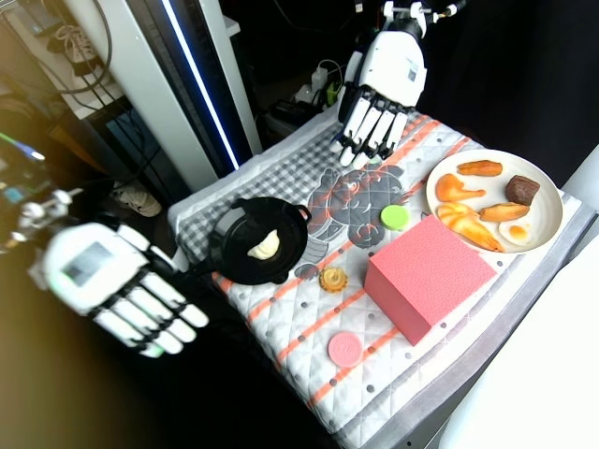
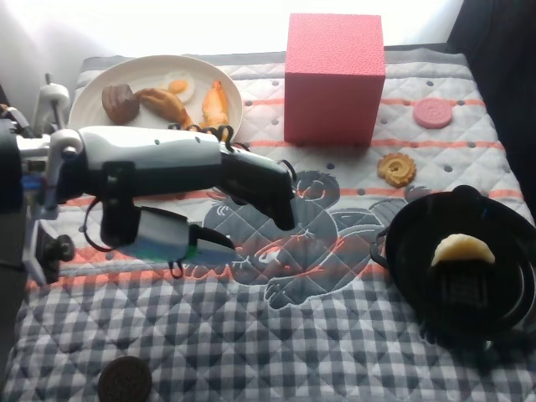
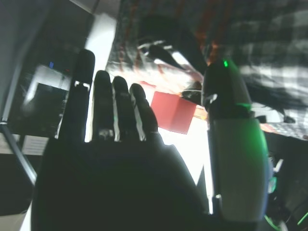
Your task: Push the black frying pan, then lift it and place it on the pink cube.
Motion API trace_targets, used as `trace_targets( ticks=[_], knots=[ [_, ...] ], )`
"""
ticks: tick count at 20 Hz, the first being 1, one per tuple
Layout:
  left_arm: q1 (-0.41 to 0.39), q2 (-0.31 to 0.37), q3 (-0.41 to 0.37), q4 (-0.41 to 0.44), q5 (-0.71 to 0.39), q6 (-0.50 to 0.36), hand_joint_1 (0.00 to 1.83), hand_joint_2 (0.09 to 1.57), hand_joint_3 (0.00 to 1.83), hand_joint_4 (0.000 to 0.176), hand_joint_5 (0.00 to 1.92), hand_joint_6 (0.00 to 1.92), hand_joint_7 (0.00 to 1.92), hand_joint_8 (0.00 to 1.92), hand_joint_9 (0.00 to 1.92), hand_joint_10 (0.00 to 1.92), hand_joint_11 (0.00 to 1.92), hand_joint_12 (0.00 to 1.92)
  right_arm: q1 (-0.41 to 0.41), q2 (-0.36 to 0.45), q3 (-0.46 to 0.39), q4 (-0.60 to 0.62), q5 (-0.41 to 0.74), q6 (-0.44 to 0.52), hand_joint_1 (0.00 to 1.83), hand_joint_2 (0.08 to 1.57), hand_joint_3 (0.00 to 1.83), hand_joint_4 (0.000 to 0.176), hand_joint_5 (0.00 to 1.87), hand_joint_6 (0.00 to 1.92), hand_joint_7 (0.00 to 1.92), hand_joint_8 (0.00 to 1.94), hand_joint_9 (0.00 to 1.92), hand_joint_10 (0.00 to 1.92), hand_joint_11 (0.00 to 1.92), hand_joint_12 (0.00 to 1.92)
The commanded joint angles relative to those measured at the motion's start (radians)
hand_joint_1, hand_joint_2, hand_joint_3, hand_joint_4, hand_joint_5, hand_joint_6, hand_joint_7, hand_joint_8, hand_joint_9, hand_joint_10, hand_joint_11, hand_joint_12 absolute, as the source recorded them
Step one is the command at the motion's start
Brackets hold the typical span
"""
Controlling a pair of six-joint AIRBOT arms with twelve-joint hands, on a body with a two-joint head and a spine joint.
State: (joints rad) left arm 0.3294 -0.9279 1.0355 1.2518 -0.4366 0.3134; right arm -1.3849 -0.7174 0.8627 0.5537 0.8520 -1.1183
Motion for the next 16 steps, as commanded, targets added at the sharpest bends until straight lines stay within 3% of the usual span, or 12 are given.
trace_targets(
  ticks=[1, 5, 6, 7, 8, 9, 10, 12, 14, 16],
  knots=[
    [-0.004, 0.008, -0.003, -0.041, -0.048, -0.003, 1.17, 1.32, 0.00, 0.000, 0.27, 0.91, 0.47, 0.00, 0.27, 0.45, 0.00, 1.26, 0.011, -0.004, 0.014, 0.011, 0.052, -0.008, 0.73, 1.12, 0.00, 0.000, 0.00, 0.00, 0.05, 0.00, 0.06, 0.00, 0.00, 0.56],
    [0.000, 0.008, -0.004, -0.061, -0.049, 0.013, 1.18, 1.32, 0.00, 0.000, 0.32, 0.86, 0.49, 0.01, 0.27, 0.47, 0.00, 1.21, 0.061, -0.062, 0.065, 0.011, -0.025, -0.024, 0.77, 1.14, 0.00, 0.000, 0.11, 0.04, 0.13, 0.03, 0.13, 0.03, 0.00, 0.68],
    [0.004, 0.010, -0.004, -0.071, -0.050, 0.021, 1.19, 1.34, 0.00, 0.000, 0.33, 0.86, 0.50, 0.01, 0.29, 0.48, 0.00, 1.21, 0.079, -0.076, 0.076, 0.011, -0.042, -0.034, 0.81, 1.17, 0.00, 0.000, 0.29, 0.25, 0.41, 0.06, 0.30, 0.12, 0.00, 0.97],
    [0.008, 0.011, -0.004, -0.080, -0.050, 0.026, 1.19, 1.33, 0.00, 0.000, 0.33, 0.87, 0.50, 0.01, 0.29, 0.48, 0.00, 1.23, 0.095, -0.090, 0.086, 0.011, -0.054, -0.042, 0.89, 1.17, 0.00, 0.000, 0.27, 0.84, 0.60, 0.30, 0.39, 0.50, 0.00, 1.24],
    [0.014, 0.014, -0.004, -0.094, -0.050, 0.036, 1.19, 1.33, 0.00, 0.000, 0.33, 0.87, 0.50, 0.01, 0.29, 0.48, 0.00, 1.23, 0.108, -0.105, 0.097, 0.012, -0.059, -0.043, 0.89, 1.17, 0.00, 0.000, 0.27, 0.84, 0.60, 0.30, 0.39, 0.50, 0.00, 1.24],
    [0.019, 0.016, -0.005, -0.106, -0.050, 0.046, 1.15, 1.36, 0.00, 0.000, 0.28, 0.89, 0.47, 0.00, 0.25, 0.50, 0.00, 1.22, 0.118, -0.117, 0.104, 0.012, -0.060, -0.043, 1.02, 1.33, 0.04, 0.000, 0.54, 1.66, 1.06, 1.80, 1.18, 1.83, 1.18, 1.89],
    [0.023, 0.017, -0.005, -0.118, -0.050, 0.054, 1.14, 1.39, 0.00, 0.000, 0.27, 0.92, 0.48, 0.00, 0.25, 0.56, 0.00, 1.26, 0.127, -0.125, 0.106, 0.012, -0.057, -0.043, 1.29, 1.28, 0.02, 0.000, 0.93, 1.87, 1.25, 1.91, 1.38, 1.90, 1.45, 1.92],
    [0.035, 0.024, -0.006, -0.145, -0.050, 0.074, 1.17, 1.41, 0.00, 0.000, 0.27, 0.96, 0.50, 0.01, 0.26, 0.59, 0.00, 1.31, 0.132, -0.132, 0.106, 0.012, -0.030, -0.033, 1.55, 1.25, 0.00, 0.000, 1.34, 1.92, 1.53, 1.94, 1.59, 1.92, 1.63, 1.92],
    [0.042, 0.025, -0.006, -0.163, -0.047, 0.088, 1.16, 1.42, 0.00, 0.000, 0.28, 0.95, 0.50, 0.01, 0.26, 0.59, 0.00, 1.30, 0.130, -0.131, 0.098, 0.011, 0.004, -0.021, 1.58, 1.27, 0.01, 0.000, 1.51, 1.92, 1.65, 1.94, 1.69, 1.92, 1.72, 1.92],
    [0.051, 0.027, -0.006, -0.182, -0.046, 0.103, 1.16, 1.42, 0.00, 0.000, 0.30, 0.91, 0.51, 0.01, 0.26, 0.59, 0.00, 1.32, 0.121, -0.120, 0.078, -0.004, 0.056, -0.009, 1.44, 1.34, 0.04, 0.000, 1.56, 1.92, 1.68, 1.94, 1.71, 1.92, 1.70, 1.92]
  ],
)
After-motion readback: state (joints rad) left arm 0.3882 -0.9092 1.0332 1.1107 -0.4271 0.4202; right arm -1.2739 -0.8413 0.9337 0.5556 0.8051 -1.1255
